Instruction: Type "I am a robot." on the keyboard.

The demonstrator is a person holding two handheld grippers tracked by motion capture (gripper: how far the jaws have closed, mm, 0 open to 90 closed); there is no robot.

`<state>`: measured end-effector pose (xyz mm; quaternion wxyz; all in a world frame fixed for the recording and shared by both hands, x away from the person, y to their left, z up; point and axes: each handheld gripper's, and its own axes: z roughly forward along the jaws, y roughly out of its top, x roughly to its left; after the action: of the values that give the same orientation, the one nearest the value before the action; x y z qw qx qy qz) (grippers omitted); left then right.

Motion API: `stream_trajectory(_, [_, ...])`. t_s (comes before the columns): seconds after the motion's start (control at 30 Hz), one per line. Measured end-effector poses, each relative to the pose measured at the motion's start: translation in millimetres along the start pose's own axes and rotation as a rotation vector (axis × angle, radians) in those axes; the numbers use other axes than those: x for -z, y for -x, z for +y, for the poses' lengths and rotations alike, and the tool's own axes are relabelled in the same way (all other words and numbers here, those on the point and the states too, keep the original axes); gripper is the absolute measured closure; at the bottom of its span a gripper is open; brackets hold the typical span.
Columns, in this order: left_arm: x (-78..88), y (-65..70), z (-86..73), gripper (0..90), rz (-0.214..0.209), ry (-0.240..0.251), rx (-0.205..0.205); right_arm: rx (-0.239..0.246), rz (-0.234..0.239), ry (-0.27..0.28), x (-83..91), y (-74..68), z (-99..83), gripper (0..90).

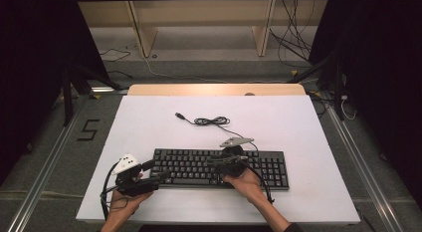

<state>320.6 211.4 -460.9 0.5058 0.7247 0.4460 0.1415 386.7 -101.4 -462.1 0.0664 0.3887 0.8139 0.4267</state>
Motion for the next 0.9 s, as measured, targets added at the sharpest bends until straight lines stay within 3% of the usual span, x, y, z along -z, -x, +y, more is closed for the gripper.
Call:
stream_trajectory(0.5, [-0.4,0.0,-0.3,27.5,-0.001,-0.005,-0.004,0.007,-0.035,-0.043,-10.0,-0.3,-2.7,89.4])
stream_trajectory(0.9, [-0.4,0.1,-0.2,27.5,-0.001,-0.005,-0.005,0.015,-0.05,-0.062,-15.9,-0.1,-4.8,90.0])
